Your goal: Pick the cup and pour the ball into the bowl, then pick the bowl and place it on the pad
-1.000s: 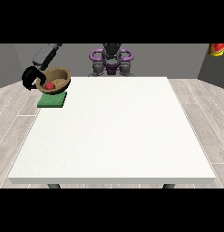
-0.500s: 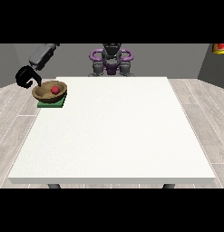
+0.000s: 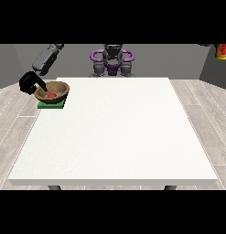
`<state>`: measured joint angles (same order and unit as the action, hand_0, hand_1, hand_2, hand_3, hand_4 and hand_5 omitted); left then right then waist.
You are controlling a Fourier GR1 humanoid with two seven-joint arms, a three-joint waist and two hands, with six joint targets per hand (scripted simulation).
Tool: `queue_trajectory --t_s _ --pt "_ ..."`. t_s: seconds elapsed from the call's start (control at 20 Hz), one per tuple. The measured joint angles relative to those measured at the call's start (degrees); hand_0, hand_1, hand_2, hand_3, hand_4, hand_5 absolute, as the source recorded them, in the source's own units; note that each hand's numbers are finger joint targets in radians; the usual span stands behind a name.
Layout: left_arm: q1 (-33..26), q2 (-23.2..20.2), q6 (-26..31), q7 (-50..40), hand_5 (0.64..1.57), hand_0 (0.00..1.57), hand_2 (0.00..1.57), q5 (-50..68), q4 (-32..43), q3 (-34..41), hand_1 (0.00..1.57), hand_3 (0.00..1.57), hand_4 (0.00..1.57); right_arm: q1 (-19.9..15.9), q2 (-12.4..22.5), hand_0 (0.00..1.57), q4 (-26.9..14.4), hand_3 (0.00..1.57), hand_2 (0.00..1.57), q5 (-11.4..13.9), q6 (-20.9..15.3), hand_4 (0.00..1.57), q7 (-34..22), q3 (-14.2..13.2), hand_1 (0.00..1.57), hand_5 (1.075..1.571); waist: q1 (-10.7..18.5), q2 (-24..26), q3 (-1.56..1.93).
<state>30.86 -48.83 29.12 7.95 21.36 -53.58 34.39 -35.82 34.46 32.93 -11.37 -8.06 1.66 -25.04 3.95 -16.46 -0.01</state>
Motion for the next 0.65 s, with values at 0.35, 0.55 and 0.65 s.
queue_trajectory --t_s 0.35,0.55,0.65 --pt "0.7 -0.6 0.0 -0.7 1.569 0.00 0.00 0.6 -0.7 -0.7 0.00 0.00 1.21 -1.8 1.4 0.00 -1.8 0.00 0.00 2.8 1.5 0.00 -1.1 3.1 0.00 1.407 1.6 -0.5 -0.02" --pt "0.1 1.9 -1.4 -3.1 1.569 0.00 0.00 1.2 -4.1 -2.5 0.00 0.00 1.19 -1.8 1.7 0.00 -3.7 0.00 0.00 4.1 2.7 0.00 -1.7 4.4 0.00 1.400 2.1 1.9 0.05" --pt "-0.3 2.9 -2.7 -3.7 1.569 0.00 0.00 0.7 -4.8 -3.3 0.00 0.00 1.19 -2.4 3.0 0.00 -3.6 0.00 0.00 4.6 4.0 0.20 -3.6 5.1 0.00 1.375 1.5 3.7 0.05"
